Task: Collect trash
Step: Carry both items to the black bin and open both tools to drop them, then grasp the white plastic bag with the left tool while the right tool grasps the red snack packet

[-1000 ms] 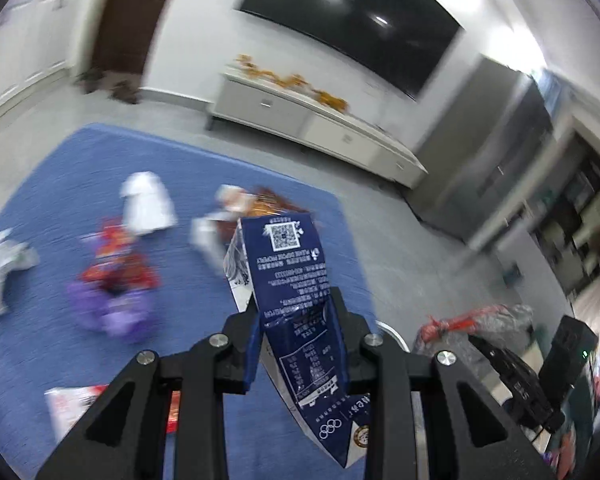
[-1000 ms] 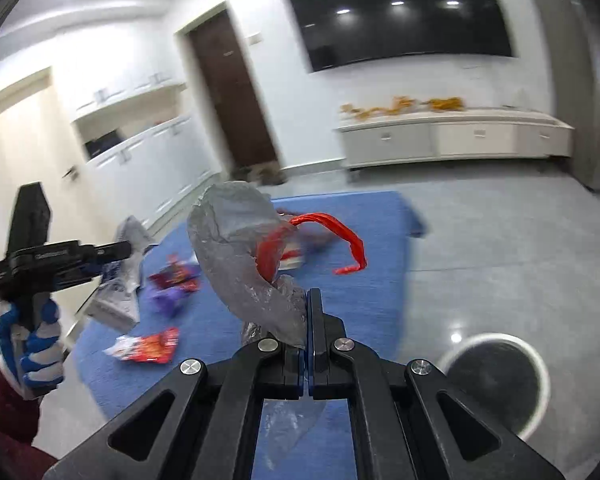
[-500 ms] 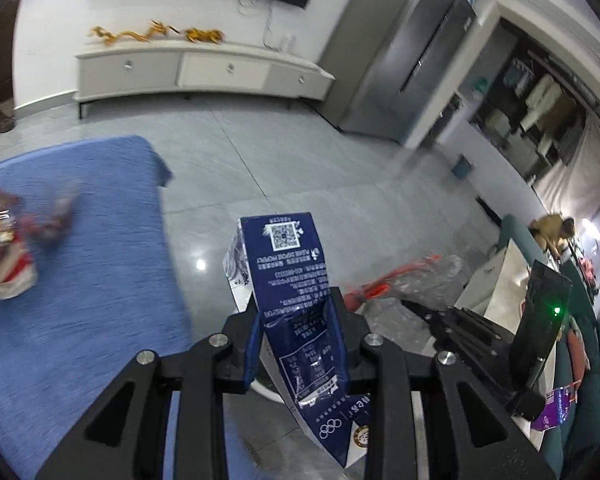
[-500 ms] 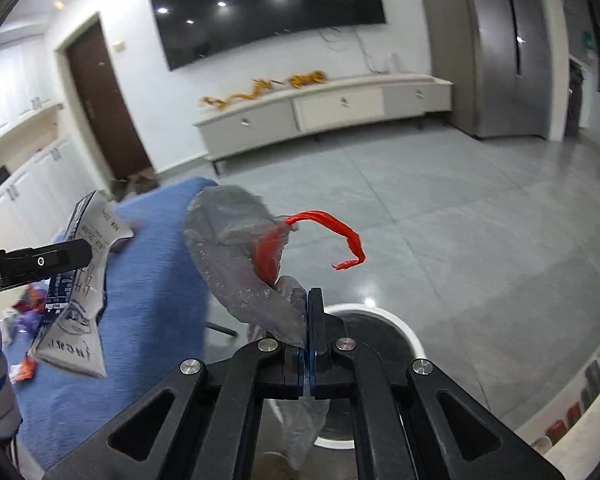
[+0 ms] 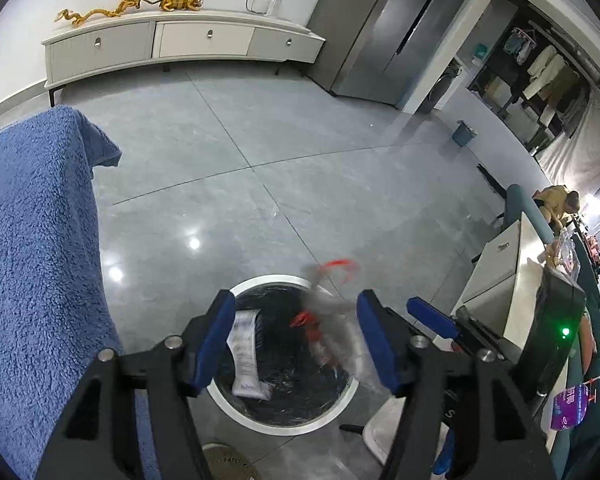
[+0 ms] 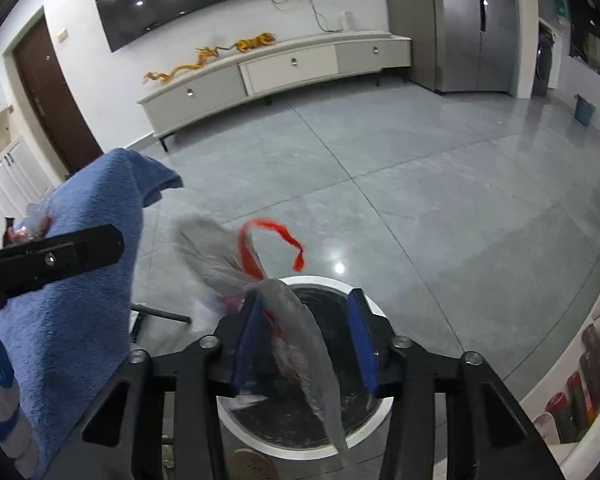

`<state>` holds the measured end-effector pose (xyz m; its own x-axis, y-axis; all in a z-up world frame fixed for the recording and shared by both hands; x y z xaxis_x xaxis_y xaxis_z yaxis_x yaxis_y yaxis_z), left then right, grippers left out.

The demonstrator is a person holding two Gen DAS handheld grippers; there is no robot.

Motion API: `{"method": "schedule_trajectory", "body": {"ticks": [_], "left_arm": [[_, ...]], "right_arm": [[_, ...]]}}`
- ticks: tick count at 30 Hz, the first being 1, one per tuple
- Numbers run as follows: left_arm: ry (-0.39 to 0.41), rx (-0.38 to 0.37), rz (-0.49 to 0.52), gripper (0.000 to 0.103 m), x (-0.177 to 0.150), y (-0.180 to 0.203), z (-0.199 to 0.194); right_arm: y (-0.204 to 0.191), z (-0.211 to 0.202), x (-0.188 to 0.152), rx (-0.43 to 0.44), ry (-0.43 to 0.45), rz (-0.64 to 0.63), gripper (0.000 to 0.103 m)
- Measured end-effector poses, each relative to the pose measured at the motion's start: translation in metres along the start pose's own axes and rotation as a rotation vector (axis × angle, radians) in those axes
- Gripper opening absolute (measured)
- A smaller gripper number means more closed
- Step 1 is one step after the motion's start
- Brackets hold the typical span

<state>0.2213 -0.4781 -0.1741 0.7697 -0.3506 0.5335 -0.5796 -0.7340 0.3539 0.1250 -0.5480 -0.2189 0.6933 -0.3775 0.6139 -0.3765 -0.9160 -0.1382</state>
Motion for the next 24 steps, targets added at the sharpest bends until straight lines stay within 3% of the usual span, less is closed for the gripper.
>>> {"method": "schedule_trajectory", "body": {"ticks": [6,13,18,24], "left_arm": [[0.042,0.044,0.032,0.061,-0.007,-0.002,-0.026],[0.149,0.096,0.079,0.061,-0.012,0.001,-0.089],[0.21,0.124,0.086,0.064,-0.027,-0.016,-0.146],[0.304,0.22,0.037,0.07,-0.061,-0.071,-0.23]], "right_arm": [[0.004,-0.009,0.002,-0.002,0.012,0.013,0.044],[-0.011,-0.049,0.016,0.031,0.104,0.02,0.044],[-0.043,-0.095,0.023,0.084,0.181,-0.026,0.048],[-0.103,-0.144,0.018,0.187,0.233,-0.105,0.05]]}}
Point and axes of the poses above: each gripper's, at about its wrist camera, not at the fingertips, and z roughly the way its jaws point, y to its right, x to its top, the point moved 6 cm from there along z, roughly the way its jaws point, and after that the axes turned 1 degree about -z, right-handed, at the moved point
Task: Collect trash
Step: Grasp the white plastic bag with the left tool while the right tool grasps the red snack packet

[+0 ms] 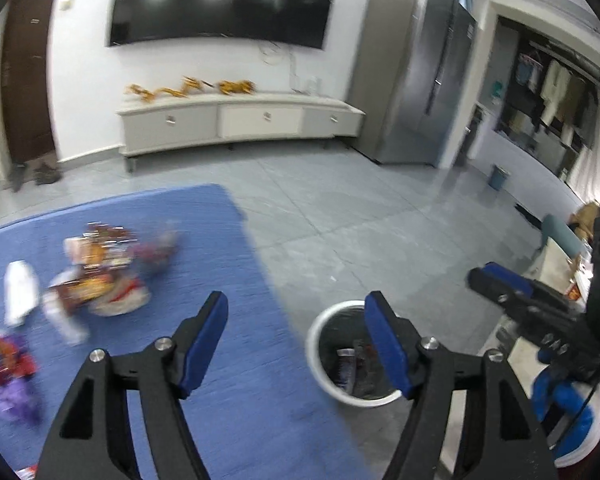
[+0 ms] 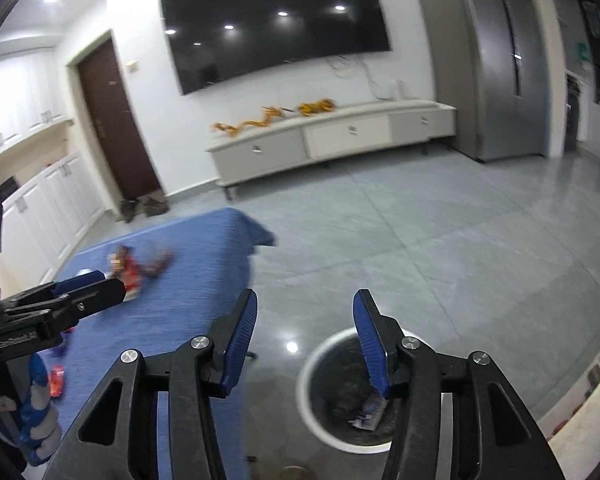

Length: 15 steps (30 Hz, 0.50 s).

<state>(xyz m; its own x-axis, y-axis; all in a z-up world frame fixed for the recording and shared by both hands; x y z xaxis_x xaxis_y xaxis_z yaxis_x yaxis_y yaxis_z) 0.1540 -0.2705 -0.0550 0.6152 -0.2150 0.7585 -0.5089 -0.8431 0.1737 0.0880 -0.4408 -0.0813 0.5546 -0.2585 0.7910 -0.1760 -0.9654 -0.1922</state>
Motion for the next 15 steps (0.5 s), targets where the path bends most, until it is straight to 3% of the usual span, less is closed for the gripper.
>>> {"method": "schedule_trajectory", "body": {"ticks": [7,11,15], "left_arm": [[0.084,0.166,-0.102,0.075,-0.031,-0.123,-0.098],[0.122,0.263,-0.16,0.075,-0.055,-0.192,-0.151],[0.138,0.357,-0.223,0.077,-0.085,-0.26,-0.192]], "right_arm": [[-0.11,-0.017,-0.011,0.204,-0.047,-0.139,0.064],[-0.184,-0.017,-0.029,0.363,-0.126,-0.22,0.066],[-0.249,-0.017,-0.052,0.446,-0.197,-0.362,0.067]]}}
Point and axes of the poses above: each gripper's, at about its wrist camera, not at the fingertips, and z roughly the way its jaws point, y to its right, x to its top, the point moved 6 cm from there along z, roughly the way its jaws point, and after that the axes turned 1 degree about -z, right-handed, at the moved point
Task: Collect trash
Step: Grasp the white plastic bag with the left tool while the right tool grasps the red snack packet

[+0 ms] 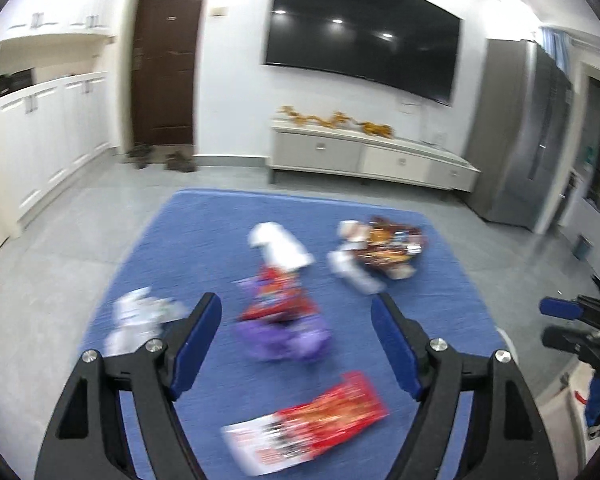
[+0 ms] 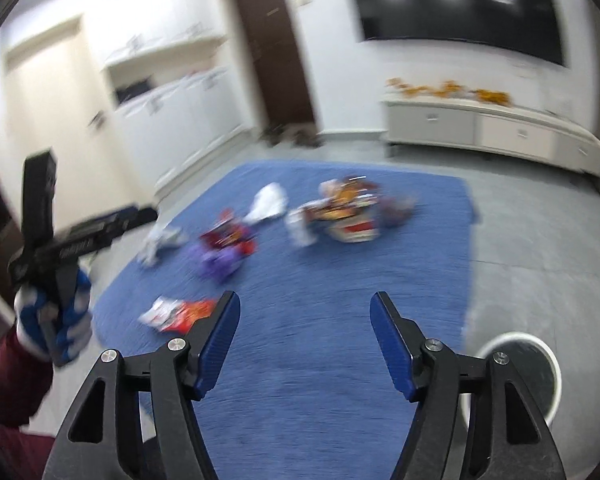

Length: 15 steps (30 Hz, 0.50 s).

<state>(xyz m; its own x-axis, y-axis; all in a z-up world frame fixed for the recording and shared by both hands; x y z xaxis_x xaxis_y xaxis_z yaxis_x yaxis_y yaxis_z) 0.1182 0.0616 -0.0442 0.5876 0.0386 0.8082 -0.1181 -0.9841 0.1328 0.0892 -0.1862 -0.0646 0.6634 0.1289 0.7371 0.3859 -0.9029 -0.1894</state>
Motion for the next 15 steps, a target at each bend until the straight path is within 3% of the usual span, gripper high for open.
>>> {"method": "schedule_trajectory", "body": {"ticks": [7,15], "left_arm": [[-0.032,0.081,-0.073,0.078,-0.028,-0.085,0.003],[-0.092,0.099,-0.084,0.083,-0.054,-0.121,0.037]], "right_arm": [[-0.101,0.056,-0.003,0.171,-0.178,-0.254,0.074],[-0.161,0.124,-0.029,0.233,-0.34,-0.49,0.075]]}}
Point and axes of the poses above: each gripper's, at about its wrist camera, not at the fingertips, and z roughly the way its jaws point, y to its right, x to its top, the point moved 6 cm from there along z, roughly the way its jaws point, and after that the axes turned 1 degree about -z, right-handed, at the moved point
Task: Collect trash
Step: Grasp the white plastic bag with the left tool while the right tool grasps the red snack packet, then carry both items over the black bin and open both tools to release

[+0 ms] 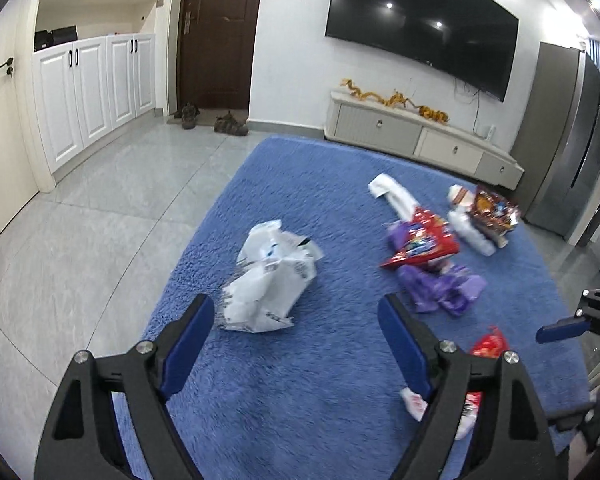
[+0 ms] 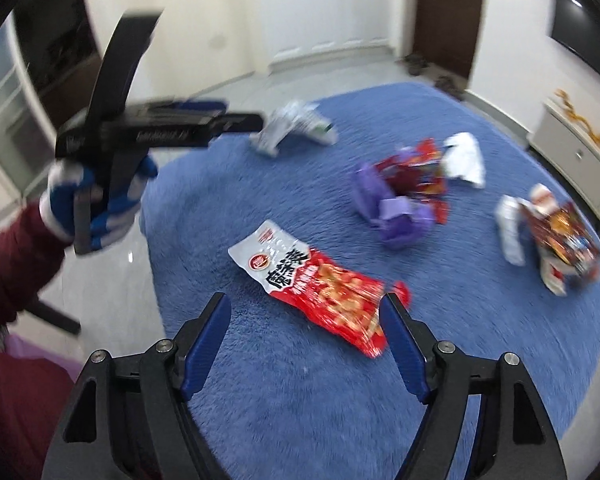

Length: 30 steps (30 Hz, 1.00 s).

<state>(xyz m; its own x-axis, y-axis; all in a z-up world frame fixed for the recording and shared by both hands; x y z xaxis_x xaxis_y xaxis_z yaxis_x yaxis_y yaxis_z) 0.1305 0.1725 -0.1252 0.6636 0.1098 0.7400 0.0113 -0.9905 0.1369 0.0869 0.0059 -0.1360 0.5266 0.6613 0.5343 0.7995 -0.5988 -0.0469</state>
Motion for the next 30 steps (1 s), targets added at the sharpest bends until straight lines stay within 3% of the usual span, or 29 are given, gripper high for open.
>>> {"method": "schedule_trajectory", "body": {"ticks": [7,12,14,16,18,19,23,27,28,30], "left_arm": [[-0.038,0.016,0.022,0.083,0.009,-0.018,0.042],[-0.076,0.004,0.045,0.083,0.01,-0.018,0.068],[-0.094,-0.01,0.048,0.081,0.01,-0.016,0.074],[-0.101,-0.025,0.065,0.069,0.01,-0.01,0.076],[-0.111,-0.035,0.08,0.057,0.009,-0.005,0.078],[-0.114,-0.032,0.088,0.054,0.008,-0.004,0.078],[-0.11,-0.046,0.091,0.041,0.007,0.0,0.073],[-0.097,-0.066,0.075,0.036,0.004,0.006,0.062],[-0.091,-0.069,0.073,0.035,0.003,0.008,0.058],[-0.08,-0.072,0.069,0.035,0.001,0.012,0.049]], "right_arm": [[-0.009,0.044,0.008,-0.003,-0.074,-0.14,0.076],[0.001,0.058,0.008,-0.005,-0.099,-0.156,0.075],[0.007,0.062,0.006,-0.001,-0.113,-0.142,0.067],[0.01,0.067,0.004,0.007,-0.129,-0.131,0.051],[0.014,0.066,0.002,0.012,-0.128,-0.122,0.048],[0.016,0.065,0.002,0.017,-0.125,-0.113,0.041],[0.023,0.058,0.002,0.039,-0.11,-0.074,0.033],[0.025,0.046,0.0,0.047,-0.086,-0.044,0.018],[0.027,0.041,-0.002,0.046,-0.08,-0.036,0.003],[0.025,0.032,-0.006,0.054,-0.065,-0.015,0.001]]}}
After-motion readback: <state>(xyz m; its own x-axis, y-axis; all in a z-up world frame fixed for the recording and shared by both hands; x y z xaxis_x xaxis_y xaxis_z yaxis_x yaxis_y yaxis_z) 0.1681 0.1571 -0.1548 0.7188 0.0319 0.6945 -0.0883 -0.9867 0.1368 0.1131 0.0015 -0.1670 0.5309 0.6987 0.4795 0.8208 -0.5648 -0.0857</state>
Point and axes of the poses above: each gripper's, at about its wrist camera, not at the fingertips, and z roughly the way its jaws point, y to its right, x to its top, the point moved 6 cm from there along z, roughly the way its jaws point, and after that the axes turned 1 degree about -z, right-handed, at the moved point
